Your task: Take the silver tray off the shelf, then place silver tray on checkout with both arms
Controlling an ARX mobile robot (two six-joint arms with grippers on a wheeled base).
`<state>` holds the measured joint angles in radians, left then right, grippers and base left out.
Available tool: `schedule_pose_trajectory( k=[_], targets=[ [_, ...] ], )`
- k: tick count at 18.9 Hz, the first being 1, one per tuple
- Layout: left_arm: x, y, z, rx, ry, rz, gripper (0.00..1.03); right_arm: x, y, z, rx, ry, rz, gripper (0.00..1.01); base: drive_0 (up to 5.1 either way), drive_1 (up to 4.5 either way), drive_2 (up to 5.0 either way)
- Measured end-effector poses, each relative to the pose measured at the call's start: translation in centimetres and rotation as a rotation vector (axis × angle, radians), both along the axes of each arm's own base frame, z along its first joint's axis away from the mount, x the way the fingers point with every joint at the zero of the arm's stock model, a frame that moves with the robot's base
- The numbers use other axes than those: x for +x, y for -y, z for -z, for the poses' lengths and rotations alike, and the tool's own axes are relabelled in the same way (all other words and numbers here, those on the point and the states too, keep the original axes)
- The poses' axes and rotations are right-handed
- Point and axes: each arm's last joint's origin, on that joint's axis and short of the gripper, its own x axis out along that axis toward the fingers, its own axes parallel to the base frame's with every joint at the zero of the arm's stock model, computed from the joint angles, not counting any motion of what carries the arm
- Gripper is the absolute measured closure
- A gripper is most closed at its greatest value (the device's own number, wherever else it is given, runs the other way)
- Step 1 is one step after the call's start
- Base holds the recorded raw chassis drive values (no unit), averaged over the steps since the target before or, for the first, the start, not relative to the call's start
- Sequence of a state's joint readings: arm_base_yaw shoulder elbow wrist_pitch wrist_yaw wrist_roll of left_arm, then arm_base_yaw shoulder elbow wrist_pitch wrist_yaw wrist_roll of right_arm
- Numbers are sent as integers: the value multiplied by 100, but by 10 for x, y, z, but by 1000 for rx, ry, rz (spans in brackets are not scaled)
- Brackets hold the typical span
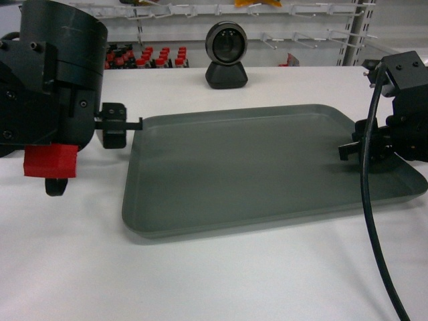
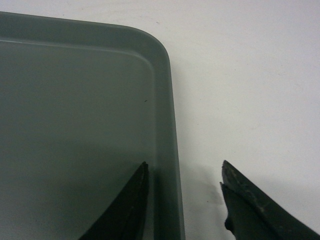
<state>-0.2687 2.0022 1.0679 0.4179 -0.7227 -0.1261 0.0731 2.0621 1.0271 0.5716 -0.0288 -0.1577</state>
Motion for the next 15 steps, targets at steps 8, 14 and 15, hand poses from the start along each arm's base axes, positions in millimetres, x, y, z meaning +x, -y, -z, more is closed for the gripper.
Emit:
schedule_pose_trajectory(
  k=[8,14,15],
  targets=[
    [1,-7,-12,-10,56,-19,5,-6,-6,-8,163,-58,-40,2,0,0,0],
    [-14,-6,-66,-120,226,42,5,-14,-3,-54,295,50,-48,3,0,0,0],
    [-18,-6,-72,-154,236,63,5,-17,-1,-62,310,76,-53,3,0,0,0]
  ],
)
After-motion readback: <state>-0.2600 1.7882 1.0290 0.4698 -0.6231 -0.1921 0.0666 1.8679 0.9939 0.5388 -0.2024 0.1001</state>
